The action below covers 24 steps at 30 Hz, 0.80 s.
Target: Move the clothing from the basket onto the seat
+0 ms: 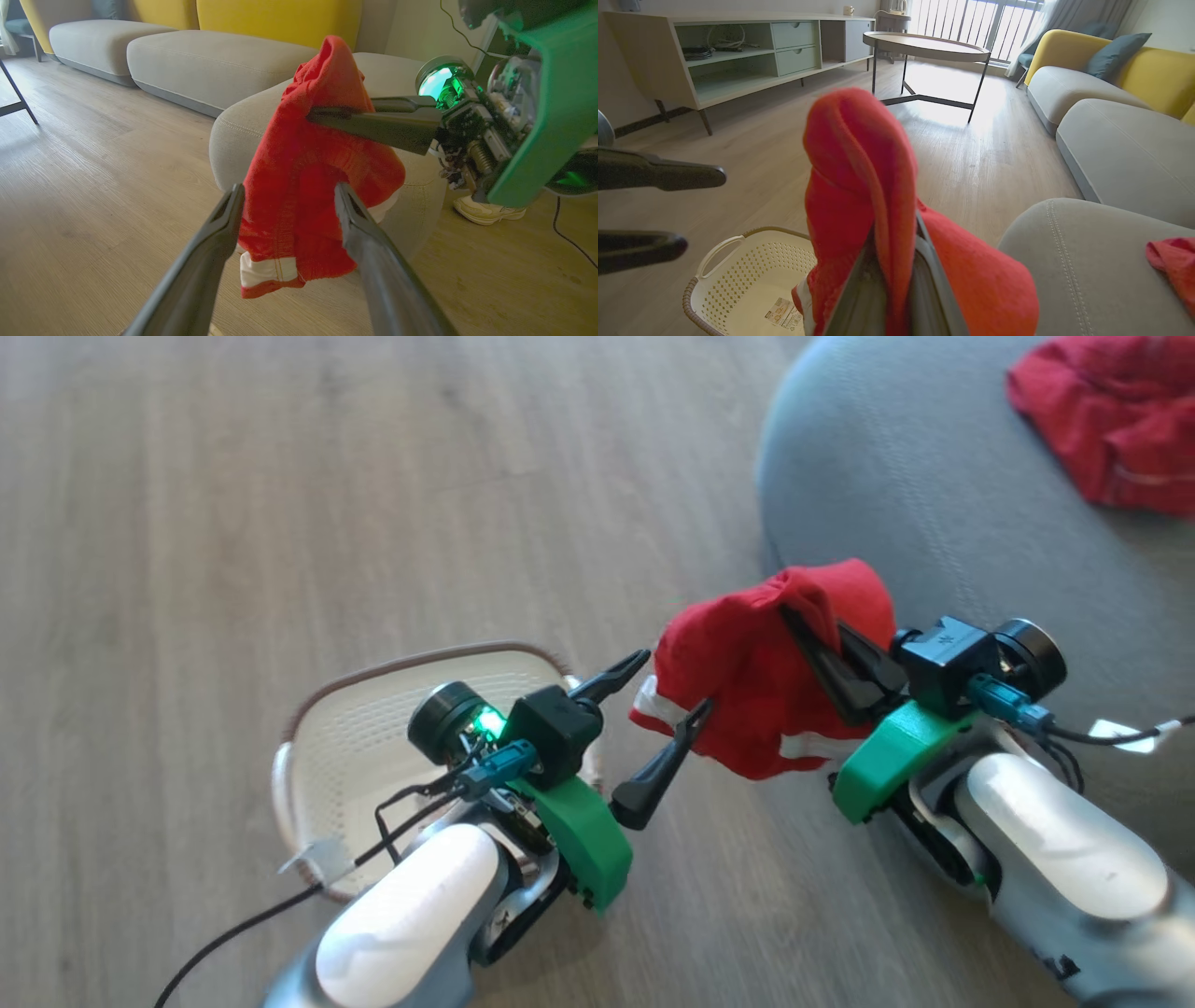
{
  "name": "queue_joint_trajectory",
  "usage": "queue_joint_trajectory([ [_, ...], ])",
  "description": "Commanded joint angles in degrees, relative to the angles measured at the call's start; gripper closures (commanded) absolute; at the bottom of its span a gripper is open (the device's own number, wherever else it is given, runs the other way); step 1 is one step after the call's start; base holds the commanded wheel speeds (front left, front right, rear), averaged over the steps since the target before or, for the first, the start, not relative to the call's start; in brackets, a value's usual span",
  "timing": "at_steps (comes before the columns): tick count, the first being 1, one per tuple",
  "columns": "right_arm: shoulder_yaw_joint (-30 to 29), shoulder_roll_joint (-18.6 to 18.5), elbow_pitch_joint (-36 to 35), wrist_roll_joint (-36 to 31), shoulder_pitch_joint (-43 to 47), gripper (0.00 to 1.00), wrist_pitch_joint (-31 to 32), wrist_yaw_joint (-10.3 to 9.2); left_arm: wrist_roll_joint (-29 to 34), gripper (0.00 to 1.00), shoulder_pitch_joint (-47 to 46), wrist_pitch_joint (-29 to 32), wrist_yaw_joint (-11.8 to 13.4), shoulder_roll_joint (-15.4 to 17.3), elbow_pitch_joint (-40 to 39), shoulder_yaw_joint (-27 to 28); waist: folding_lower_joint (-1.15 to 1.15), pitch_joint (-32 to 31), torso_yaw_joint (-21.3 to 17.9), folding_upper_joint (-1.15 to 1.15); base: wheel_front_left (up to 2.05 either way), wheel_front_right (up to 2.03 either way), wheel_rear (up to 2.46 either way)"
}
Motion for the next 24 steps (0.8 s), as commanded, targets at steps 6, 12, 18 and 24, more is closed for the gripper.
queue_joint_trajectory([
  [6, -4.31, -1.06, -3.25, -1.03, 2.82, 1.0, -0.27, 0.4, 0.08, 0.0, -2.08, -0.16, -0.25, -0.15, -1.21, 0.45, 0.0, 1.31, -7.15, 0.0, 0.0, 0.0, 0.0],
  [12, -7.02, -1.01, -4.25, -1.86, 5.02, 1.0, -0.13, 0.4, -0.02, 0.0, -2.09, -0.08, -0.28, -0.3, -1.01, -0.41, 0.0, 2.0, -8.65, 0.0, 0.0, 0.0, 0.0],
  [18, -9.68, -0.89, -5.3, -2.46, 6.44, 1.0, -0.1, 0.4, 0.07, 0.0, -2.85, 0.35, -0.29, -0.1, -1.36, -0.83, 0.0, 4.08, -8.05, 0.0, 0.0, 0.0, 0.0],
  [24, -14.1, -0.41, -5.95, -2.66, 6.44, 1.0, -0.23, 0.4, 0.74, 0.0, -4.84, 1.43, -0.09, 0.7, -2.36, -0.74, 0.0, 9.36, -6.33, 0.0, 0.0, 0.0, 0.0],
])
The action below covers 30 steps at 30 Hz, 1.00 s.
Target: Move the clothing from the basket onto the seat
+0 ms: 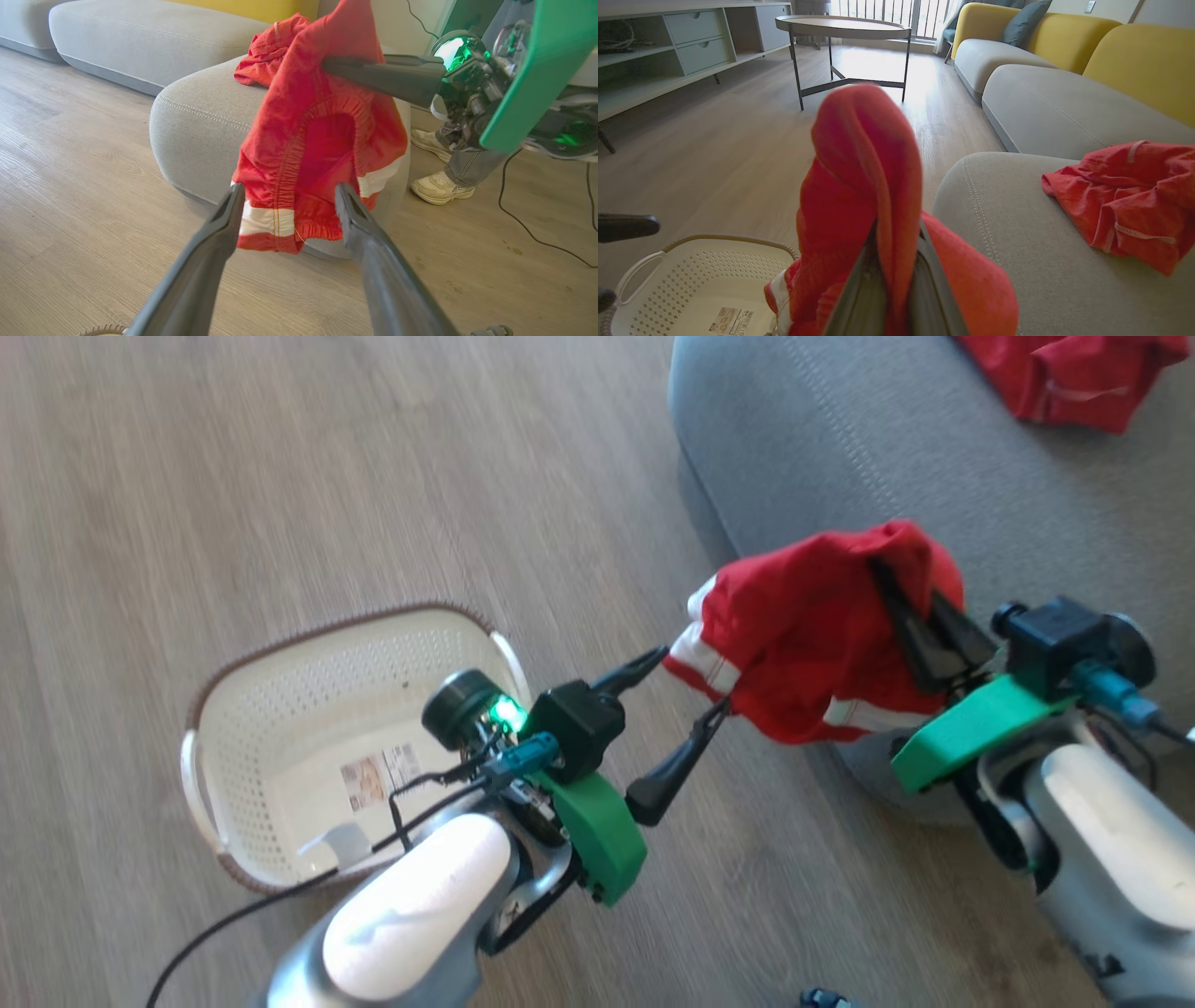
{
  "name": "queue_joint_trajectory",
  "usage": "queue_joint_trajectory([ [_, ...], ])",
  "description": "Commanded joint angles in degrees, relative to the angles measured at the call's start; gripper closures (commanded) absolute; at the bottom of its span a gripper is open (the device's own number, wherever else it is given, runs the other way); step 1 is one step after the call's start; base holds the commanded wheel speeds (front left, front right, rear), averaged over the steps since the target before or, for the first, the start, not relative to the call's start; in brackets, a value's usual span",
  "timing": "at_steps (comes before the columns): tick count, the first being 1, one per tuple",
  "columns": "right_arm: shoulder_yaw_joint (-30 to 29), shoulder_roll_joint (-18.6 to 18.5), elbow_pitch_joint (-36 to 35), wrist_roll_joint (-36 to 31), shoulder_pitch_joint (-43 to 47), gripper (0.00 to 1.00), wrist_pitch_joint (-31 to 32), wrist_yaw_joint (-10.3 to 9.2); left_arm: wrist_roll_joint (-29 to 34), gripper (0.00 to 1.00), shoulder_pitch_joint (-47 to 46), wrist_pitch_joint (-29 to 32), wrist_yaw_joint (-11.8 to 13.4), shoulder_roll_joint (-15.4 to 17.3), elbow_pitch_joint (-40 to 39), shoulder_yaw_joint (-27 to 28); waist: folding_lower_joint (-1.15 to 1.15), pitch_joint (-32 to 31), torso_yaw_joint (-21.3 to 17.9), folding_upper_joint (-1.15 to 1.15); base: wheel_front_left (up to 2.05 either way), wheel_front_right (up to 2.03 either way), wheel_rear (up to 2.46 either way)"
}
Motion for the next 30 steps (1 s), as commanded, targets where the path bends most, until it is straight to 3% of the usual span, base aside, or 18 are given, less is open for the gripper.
queue_joint_trajectory([
  [1, -2.18, -0.52, -1.81, -0.07, -0.05, 1.0, -0.3, 0.4, 0.86, 0.0, -3.44, 0.45, 0.22, 0.76, -2.54, 1.69, 0.0, 4.11, 1.36, 0.0, 0.0, 0.0, 0.0],
  [6, -7.65, -0.53, -1.06, 0.24, -4.28, 1.0, -0.47, 0.4, 1.62, 0.0, -5.31, 1.6, 0.64, 1.98, -3.89, 2.31, 0.0, 10.08, 2.08, 0.0, 0.0, 0.0, 0.0],
  [12, -14.63, -2.3, 3.9, -0.87, -16.62, 1.0, -0.44, 0.4, 1.6, 0.0, -6.79, 2.82, 1.72, 4.16, -5.69, 4.25, 0.0, 17.66, 2.84, 0.0, 0.0, 0.0, 0.0],
  [23, -31.29, -10.56, 23.12, 2.04, -41.88, 1.0, 3.92, 0.4, 1.49, 0.0, -6.26, 2.36, 4.66, 7.02, -7.99, 7.16, 0.0, 26.29, 6.34, 0.0, 0.0, 0.0, 0.0],
  [30, -40.34, -14.15, 33.28, -0.2, -49.62, 1.0, 3.27, 0.4, 2.25, 0.0, -6.5, 3.6, 6.01, 9.69, -11.75, 8.38, 0.0, 31.06, 7.29, 0.0, 0.0, 0.0, 0.0],
])
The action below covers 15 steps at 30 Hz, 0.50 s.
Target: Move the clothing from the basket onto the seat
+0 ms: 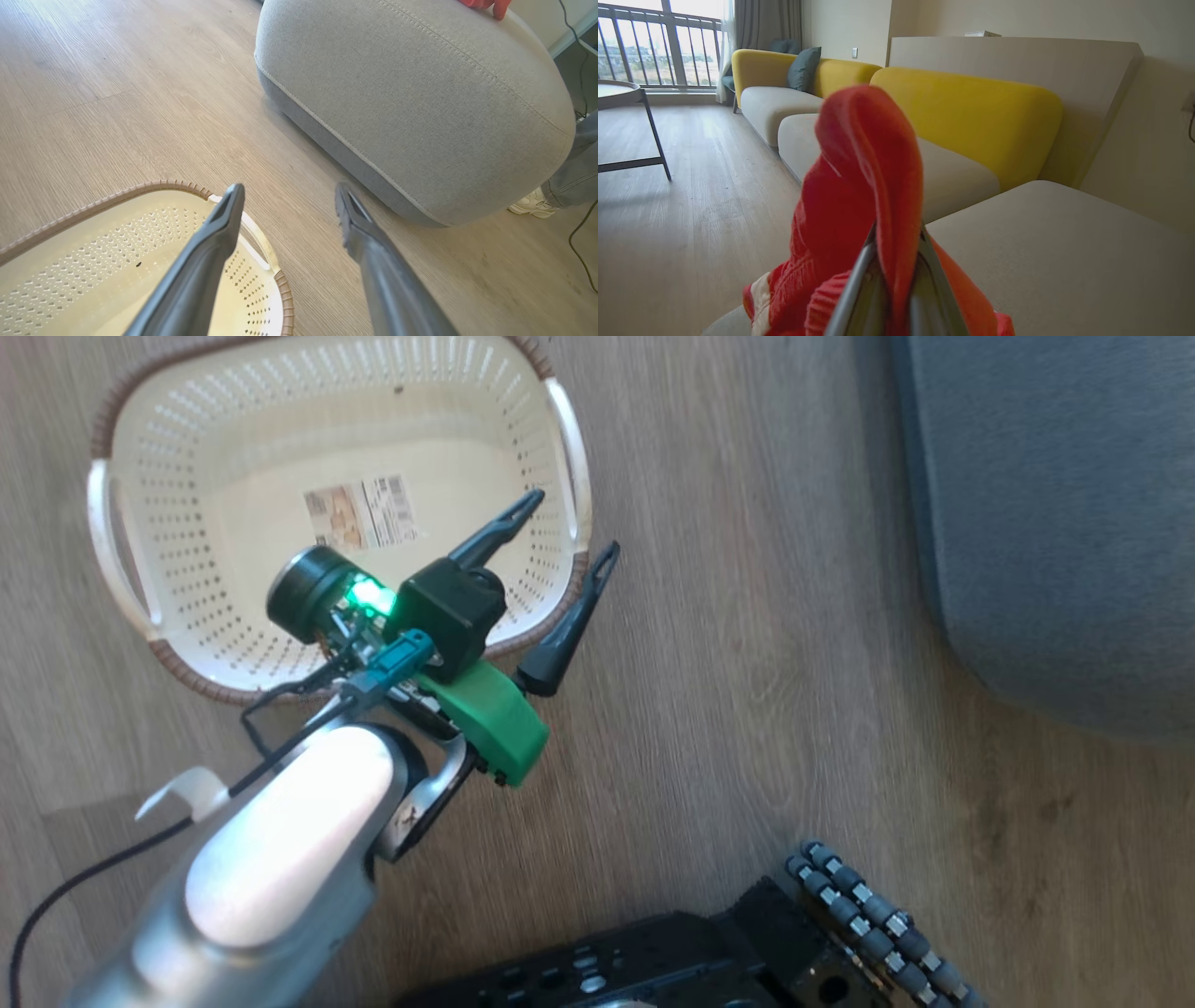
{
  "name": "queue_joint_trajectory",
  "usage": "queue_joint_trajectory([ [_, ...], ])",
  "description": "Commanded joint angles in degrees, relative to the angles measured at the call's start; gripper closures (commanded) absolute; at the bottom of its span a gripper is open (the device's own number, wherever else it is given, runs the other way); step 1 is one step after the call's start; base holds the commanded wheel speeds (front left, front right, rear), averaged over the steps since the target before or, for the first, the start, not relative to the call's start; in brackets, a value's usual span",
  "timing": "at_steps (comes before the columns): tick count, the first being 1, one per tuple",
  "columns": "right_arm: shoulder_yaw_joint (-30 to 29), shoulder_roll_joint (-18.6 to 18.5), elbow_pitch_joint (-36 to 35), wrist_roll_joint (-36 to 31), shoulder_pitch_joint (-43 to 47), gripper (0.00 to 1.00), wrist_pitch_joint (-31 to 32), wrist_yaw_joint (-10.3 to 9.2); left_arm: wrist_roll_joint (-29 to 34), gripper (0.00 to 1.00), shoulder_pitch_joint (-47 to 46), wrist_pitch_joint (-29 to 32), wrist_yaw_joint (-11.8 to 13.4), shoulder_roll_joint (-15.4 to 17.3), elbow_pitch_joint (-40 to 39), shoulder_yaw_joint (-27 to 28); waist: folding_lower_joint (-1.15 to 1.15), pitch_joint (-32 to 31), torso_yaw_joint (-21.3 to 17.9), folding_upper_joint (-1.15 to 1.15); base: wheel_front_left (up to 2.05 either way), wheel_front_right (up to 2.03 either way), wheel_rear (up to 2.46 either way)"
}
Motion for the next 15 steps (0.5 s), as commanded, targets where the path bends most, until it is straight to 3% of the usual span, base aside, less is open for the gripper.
queue_joint_trajectory([
  [1, -1.47, -2.14, 0.15, -1.1, 0.24, 1.0, -0.6, 0.4, 0.59, 0.0, -0.52, 0.36, 0.63, 1.06, -2.61, 1.92, -0.01, 2.16, 0.42, 0.0, 0.0, 0.0, 0.0],
  [8, -9.44, 2.04, 14.03, -7.47, 3.94, 1.0, -3.79, 0.4, 0.86, 0.0, 1.26, 2.0, 2.48, 2.4, -5.66, 2.0, -0.01, 4.84, 0.68, 0.0, 0.0, 0.0, 0.0],
  [11, -12.34, 4.54, 17.28, -10.35, 4.58, 1.0, -4.21, 0.4, 0.94, 0.0, 2.57, 2.63, 3.31, 3.65, -6.78, 2.3, -0.01, 5.22, 0.24, 0.0, 0.0, 0.0, 0.0],
  [12, -13.39, 5.12, 17.39, -11.26, 4.51, 0.96, -4.25, 0.4, 0.99, 0.0, 2.89, 2.81, 3.54, 4.11, -7.17, 2.44, -0.01, 5.21, 0.05, 0.0, 0.0, 0.0, 0.0],
  [15, -16.62, 6.94, 15.41, -14.18, 4.87, 0.37, -4.28, 0.4, 0.81, 0.0, 3.5, 3.38, 4.09, 5.35, -8.25, 3.13, -0.01, 4.73, -0.55, 0.0, 0.0, 0.0, 0.0],
])
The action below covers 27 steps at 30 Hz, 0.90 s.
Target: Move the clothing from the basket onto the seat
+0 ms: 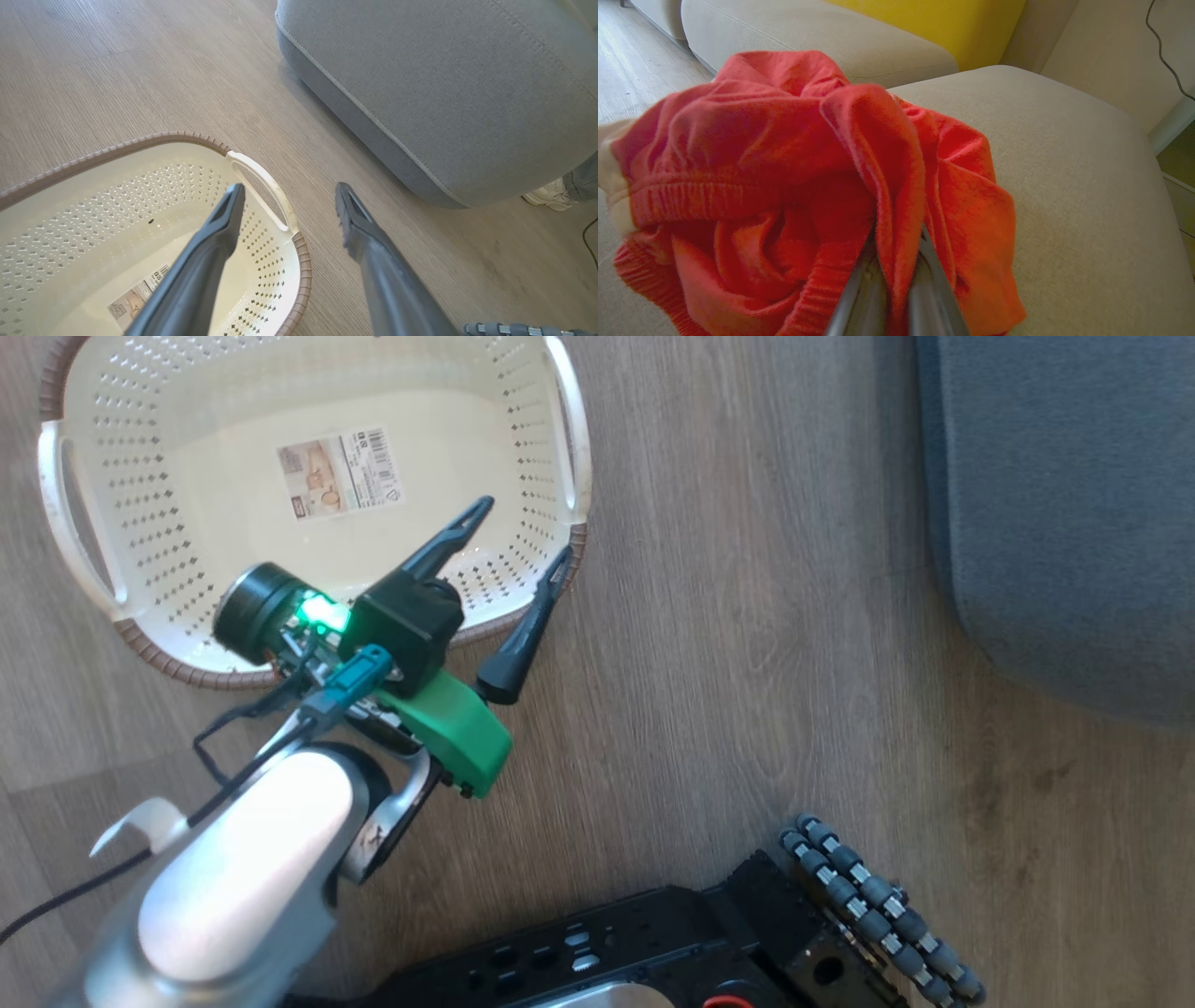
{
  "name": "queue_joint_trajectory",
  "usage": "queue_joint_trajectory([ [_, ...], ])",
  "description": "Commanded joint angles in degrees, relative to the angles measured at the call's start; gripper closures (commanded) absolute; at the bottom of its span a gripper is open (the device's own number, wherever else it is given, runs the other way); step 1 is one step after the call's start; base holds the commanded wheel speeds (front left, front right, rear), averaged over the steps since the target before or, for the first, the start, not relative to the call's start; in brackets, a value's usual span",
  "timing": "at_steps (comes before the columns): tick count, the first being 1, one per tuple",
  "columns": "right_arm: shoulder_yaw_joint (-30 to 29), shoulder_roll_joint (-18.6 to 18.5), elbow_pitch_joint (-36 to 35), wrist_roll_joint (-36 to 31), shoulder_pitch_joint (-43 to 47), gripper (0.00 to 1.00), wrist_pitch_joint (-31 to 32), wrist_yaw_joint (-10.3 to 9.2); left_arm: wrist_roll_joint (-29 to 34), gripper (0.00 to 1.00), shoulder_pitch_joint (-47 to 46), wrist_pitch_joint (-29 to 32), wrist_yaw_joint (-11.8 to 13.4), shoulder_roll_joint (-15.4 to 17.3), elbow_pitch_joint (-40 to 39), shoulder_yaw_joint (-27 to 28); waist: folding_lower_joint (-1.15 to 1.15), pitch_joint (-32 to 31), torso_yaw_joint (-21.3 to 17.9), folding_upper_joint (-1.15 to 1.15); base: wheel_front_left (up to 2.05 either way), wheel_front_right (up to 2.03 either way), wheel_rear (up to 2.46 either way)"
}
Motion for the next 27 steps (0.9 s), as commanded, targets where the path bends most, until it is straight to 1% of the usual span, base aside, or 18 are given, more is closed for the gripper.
queue_joint_trajectory([
  [1, -2.05, -0.57, -3.03, -2.16, 1.78, 0.0, -0.22, 0.4, 0.22, 0.0, 0.87, 0.46, 0.7, 1.61, -2.99, 2.02, -0.01, -0.69, -0.57, 0.0, 0.0, 0.0, 0.0],
  [3, -3.25, 0.45, -4.46, -3.98, 2.15, 0.0, -0.23, 0.4, 0.02, 0.0, 0.87, 0.59, 0.95, 2.04, -3.47, 2.49, -0.01, -1.38, -1.11, 0.0, 0.0, 0.0, 0.0],
  [8, -3.94, 1.99, -5.35, -6.91, 3.02, 0.0, -0.24, 0.4, -0.48, 0.0, 0.56, 0.38, 0.87, 1.91, -3.62, 2.63, -0.01, -3.24, -2.33, 0.0, 0.0, 0.0, 0.0],
  [14, -1.64, 4.0, -5.68, -9.48, 6.61, 0.0, -0.24, 0.4, -1.92, 0.0, 0.04, -1.12, 0.05, 0.46, -1.17, 2.37, -0.01, -8.1, -4.06, 0.0, 0.0, 0.0, 0.0],
  [17, 0.63, 4.31, -7.19, -8.94, 10.44, 0.0, -0.24, 0.4, -3.08, 0.0, 0.22, -2.69, -0.37, -0.77, 0.69, 2.33, -0.01, -11.28, -4.25, 0.0, 0.0, 0.0, 0.0],
  [22, 4.77, 4.26, -10.84, -5.74, 18.21, 0.0, -0.24, 0.4, -5.04, 0.0, 1.57, -5.29, -1.12, -2.26, 4.12, 2.17, -0.01, -17.65, -4.41, 0.0, 0.0, 0.0, 0.0],
  [23, 5.67, 4.18, -12.04, -4.91, 19.85, 0.0, -0.24, 0.4, -5.42, 0.0, 1.95, -5.74, -1.17, -2.42, 4.72, 2.24, -0.01, -18.79, -4.46, 0.0, 0.0, 0.0, 0.0],
  [24, 7.18, 4.0, -14.76, -3.14, 23.22, 0.0, -0.24, 0.4, -6.13, 0.0, 2.73, -6.78, -1.18, -2.72, 5.8, 2.47, -0.01, -21.05, -4.43, 0.0, 0.0, 0.0, 0.0],
  [27, 9.03, 3.79, -19.19, -0.99, 28.28, 0.0, -0.25, 0.4, -7.15, 0.0, 4.06, -8.37, -1.05, -3.26, 7.34, 2.8, -0.01, -24.23, -3.95, 0.0, 0.0, 0.0, 0.0],
])
